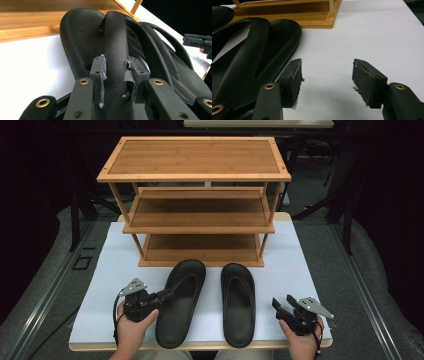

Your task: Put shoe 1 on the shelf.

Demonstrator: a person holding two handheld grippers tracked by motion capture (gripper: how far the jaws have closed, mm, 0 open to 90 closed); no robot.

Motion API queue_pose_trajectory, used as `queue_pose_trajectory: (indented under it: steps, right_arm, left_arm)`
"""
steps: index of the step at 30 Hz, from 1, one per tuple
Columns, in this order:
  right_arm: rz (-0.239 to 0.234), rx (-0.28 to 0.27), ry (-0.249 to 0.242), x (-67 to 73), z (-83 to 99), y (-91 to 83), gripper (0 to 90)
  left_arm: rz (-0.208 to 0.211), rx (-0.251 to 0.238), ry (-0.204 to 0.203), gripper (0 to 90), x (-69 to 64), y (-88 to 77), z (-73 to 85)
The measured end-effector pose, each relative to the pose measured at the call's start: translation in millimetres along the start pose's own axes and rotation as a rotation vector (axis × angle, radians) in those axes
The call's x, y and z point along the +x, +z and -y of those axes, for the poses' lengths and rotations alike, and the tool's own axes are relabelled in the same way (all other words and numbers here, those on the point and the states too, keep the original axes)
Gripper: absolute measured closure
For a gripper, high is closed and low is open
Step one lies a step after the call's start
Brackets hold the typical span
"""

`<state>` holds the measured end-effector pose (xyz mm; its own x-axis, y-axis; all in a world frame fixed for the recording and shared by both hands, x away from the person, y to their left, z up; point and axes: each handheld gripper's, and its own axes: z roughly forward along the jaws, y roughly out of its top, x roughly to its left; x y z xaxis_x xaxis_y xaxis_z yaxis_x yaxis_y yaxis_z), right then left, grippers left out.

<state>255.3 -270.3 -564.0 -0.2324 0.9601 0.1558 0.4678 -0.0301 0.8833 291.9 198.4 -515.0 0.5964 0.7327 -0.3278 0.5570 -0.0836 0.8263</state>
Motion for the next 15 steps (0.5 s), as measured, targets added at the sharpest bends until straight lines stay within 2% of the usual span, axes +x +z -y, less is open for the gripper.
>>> queue_pose_trajectory:
  steps: [11, 15]
  right_arm:
    - [0.002, -0.001, 0.001, 0.3, 0.4, -0.5, 40.4]
    - [0.004, 0.000, 0.000, 0.2, 0.6, -0.4, 40.4]
  left_arm:
    - [-0.015, -0.080, -0.012, 69.2, 2.8, -28.6, -15.8]
    - [-0.025, -0.102, 0.003, 69.3, 3.8, -44.0, -22.3]
